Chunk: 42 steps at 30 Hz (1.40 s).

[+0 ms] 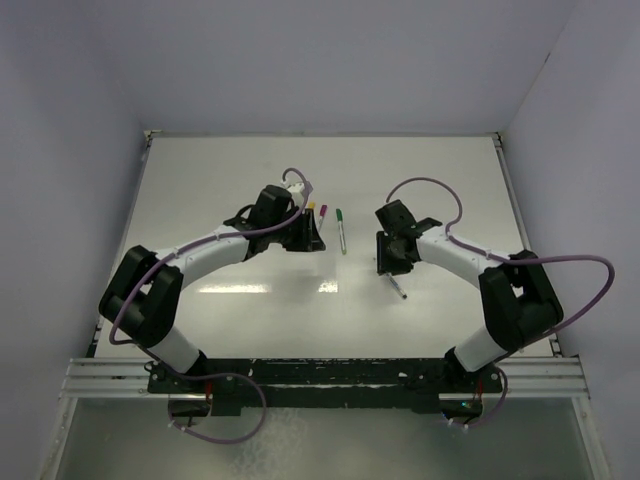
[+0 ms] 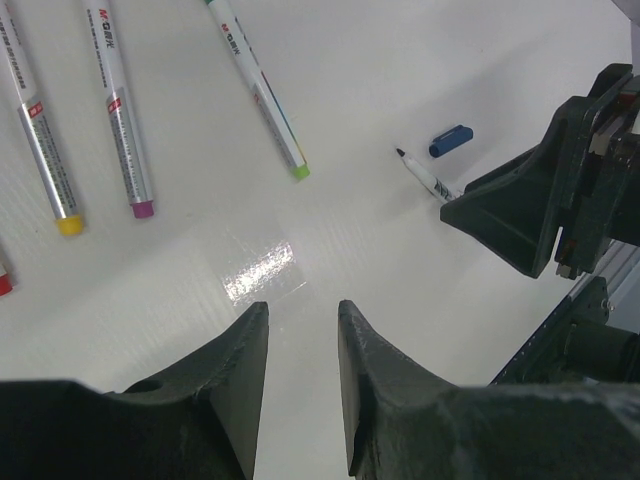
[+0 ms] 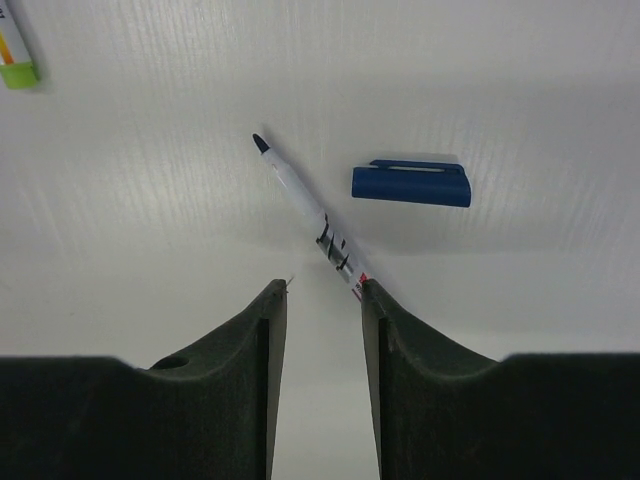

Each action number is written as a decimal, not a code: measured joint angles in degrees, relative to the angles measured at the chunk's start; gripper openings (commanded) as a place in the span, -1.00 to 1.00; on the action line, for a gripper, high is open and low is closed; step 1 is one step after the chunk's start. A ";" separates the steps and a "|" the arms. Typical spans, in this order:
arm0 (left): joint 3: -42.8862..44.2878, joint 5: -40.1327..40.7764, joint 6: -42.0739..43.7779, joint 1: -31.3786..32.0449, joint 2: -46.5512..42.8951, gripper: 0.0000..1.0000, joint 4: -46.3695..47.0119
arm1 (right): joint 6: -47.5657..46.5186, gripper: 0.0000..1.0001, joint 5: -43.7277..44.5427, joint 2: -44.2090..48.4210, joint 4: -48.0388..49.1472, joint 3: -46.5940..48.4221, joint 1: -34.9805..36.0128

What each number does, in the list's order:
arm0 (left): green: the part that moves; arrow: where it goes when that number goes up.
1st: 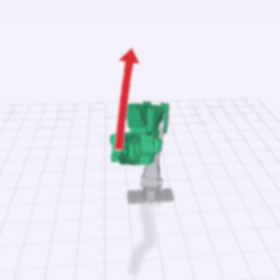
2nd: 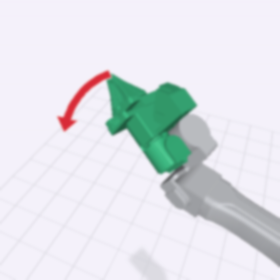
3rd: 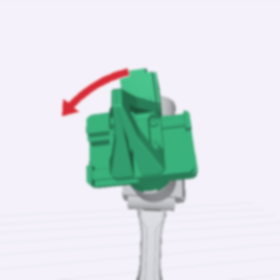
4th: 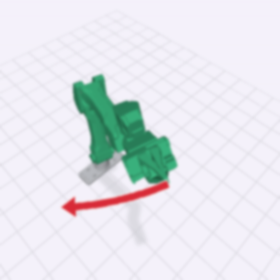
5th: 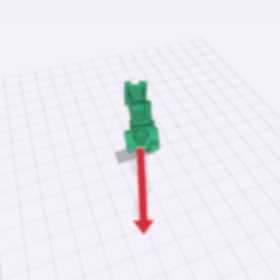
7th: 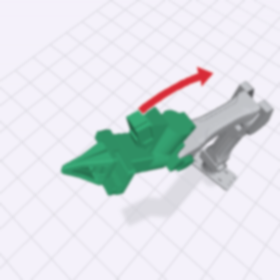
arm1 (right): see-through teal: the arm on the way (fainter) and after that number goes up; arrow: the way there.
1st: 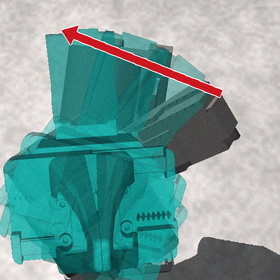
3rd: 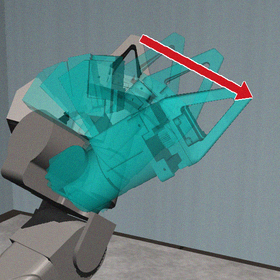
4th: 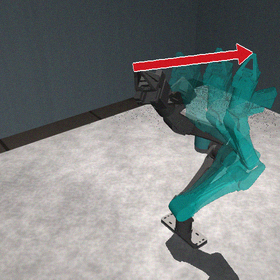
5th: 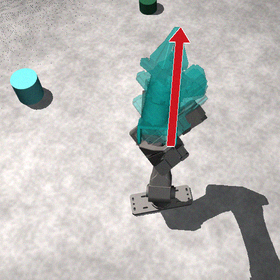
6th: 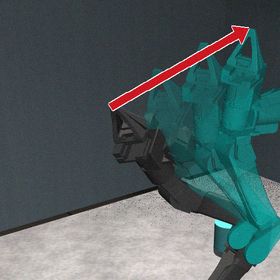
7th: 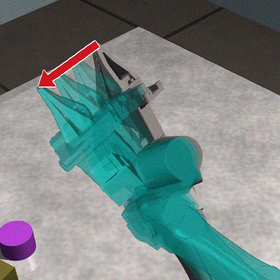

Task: Insert the pens into the pen caps

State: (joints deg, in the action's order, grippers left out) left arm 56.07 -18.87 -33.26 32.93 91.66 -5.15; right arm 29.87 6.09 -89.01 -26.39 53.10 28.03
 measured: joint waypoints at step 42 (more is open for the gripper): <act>-8.44 -5.16 -0.17 0.00 -3.28 -0.14 13.27 | -1.99 -1.00 -12.35 2.69 12.57 1.70 -1.20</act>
State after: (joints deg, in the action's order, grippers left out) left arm 47.64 -24.03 -33.43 32.93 88.38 8.12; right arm 27.88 -6.26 -86.32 -13.82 54.81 26.83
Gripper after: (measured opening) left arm 0.414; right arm 0.028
